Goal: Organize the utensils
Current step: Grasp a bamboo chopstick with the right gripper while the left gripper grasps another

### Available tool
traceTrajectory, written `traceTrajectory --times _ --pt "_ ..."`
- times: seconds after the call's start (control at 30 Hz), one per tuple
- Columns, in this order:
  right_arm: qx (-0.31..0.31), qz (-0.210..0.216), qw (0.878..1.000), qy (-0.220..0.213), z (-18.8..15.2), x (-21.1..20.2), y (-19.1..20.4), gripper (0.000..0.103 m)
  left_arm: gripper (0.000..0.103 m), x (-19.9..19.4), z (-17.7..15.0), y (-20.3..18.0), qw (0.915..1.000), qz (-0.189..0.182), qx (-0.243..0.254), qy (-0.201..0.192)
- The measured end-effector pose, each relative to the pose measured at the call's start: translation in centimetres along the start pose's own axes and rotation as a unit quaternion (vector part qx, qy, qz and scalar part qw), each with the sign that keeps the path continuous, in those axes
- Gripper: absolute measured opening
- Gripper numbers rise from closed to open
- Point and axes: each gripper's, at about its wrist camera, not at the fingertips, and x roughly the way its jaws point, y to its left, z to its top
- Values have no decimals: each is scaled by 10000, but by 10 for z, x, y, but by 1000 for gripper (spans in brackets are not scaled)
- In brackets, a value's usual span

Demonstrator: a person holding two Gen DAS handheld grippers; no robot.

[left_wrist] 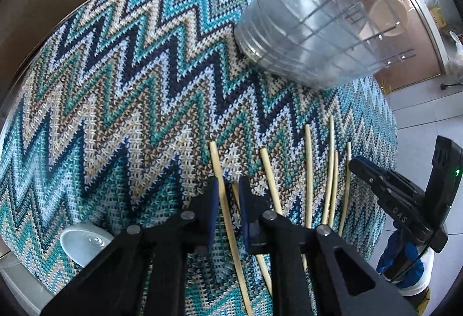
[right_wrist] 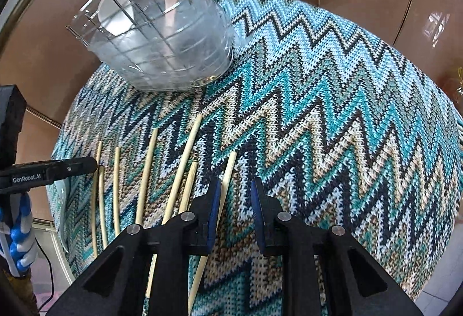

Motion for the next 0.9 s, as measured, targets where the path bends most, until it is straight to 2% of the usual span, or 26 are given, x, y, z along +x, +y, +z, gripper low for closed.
traceTrajectory --times 0.13,0.3,0.5,0.7,0.9 --pt "-105 -50 9999 88 4 9 5 18 10 18 0 -7 9999 -6 -67 77" --pt "-272 -200 9993 162 8 18 16 16 9 22 2 -10 9999 -1 -91 79" --pt "-257 -158 9995 115 11 24 23 8 5 20 -3 -10 9999 10 -127 -29" --pt "-179 26 9997 -178 -5 -2 18 5 4 0 -18 1 9993 -158 -103 -307" --pt "-232 176 9970 -722 -24 -51 20 5 4 -48 -41 7 9956 -340 201 -854"
